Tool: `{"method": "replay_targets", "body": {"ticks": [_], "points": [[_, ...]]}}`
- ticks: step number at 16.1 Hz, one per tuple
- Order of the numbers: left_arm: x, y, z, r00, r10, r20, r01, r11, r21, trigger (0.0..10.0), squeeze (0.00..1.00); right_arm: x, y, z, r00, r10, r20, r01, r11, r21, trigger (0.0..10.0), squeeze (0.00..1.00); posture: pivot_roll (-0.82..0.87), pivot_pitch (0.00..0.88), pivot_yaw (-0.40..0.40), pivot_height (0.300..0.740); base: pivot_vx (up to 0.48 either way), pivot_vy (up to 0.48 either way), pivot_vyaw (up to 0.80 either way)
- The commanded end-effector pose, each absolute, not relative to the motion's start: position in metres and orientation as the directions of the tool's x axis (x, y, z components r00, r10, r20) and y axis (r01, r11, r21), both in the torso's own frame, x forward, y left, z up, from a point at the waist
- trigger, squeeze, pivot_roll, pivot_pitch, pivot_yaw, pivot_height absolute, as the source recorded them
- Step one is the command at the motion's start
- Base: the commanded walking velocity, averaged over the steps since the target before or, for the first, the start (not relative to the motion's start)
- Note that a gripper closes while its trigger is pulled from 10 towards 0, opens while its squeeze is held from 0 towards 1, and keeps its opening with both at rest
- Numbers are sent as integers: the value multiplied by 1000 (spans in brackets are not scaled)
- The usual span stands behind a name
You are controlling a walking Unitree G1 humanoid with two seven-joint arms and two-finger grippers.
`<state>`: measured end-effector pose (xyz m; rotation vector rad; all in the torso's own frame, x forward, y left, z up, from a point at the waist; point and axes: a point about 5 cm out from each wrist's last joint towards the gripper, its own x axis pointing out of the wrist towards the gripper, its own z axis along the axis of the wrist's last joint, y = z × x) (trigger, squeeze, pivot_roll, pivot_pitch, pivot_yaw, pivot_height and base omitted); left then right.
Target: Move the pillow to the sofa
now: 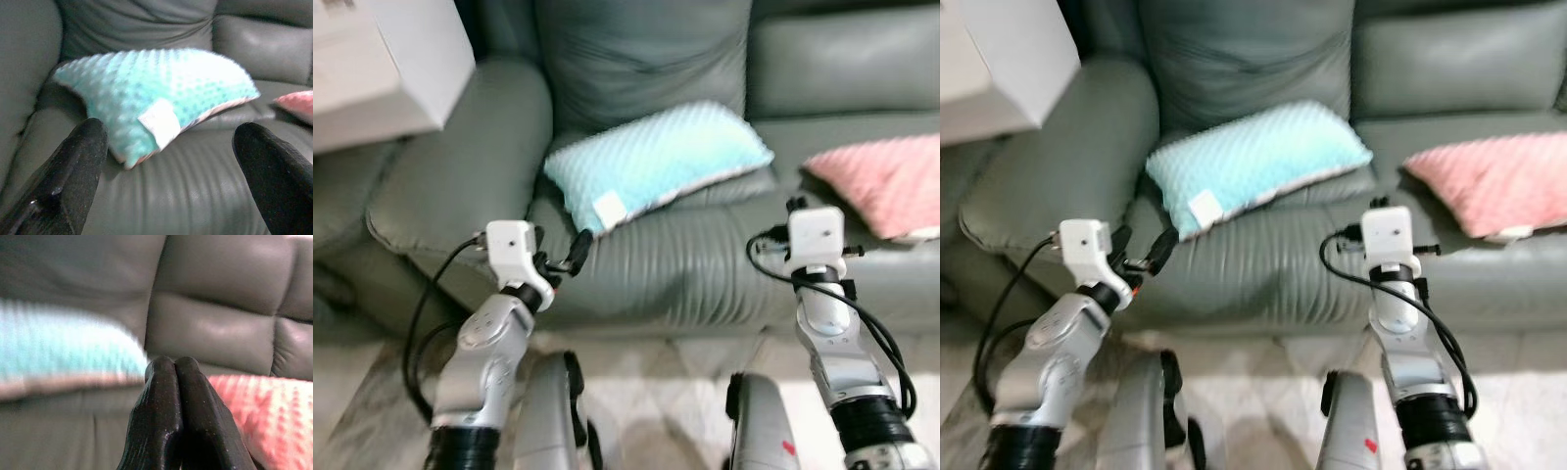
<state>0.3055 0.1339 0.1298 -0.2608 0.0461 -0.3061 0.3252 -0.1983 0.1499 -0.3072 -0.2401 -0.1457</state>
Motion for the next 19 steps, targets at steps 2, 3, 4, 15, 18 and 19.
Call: {"method": "replay_targets", "body": {"ticks": [2,3,4,15,18,19], "points": [[311,131,127,951,-308,1,298,920,-255,10000,0,322,-194,152,963,-125,240,182,955,-234,10000,0,-184,0,98,548,0,0,0],[313,129,127,950,-312,8,304,917,-257,10000,0,318,-195,155,962,-144,232,195,957,-217,10000,20,-190,0,102,548,0,0,0],[316,127,127,949,-315,17,308,915,-260,10000,0,313,-197,157,962,-172,214,212,960,-183,10000,1000,-195,0,105,548,0,0,0],[319,124,129,937,-347,46,347,904,-248,10000,0,292,-198,145,960,-239,147,260,955,-145,10000,1000,-197,0,126,548,0,0,0],[319,124,129,937,-347,46,347,904,-248,10000,0,292,-198,145,960,-239,147,260,955,-145,10000,1000,-197,0,126,548,0,0,0],[319,124,129,937,-347,46,347,904,-248,10000,0,292,-198,145,960,-239,147,260,955,-145,10000,1000,-197,0,126,548,0,0,0]]}}
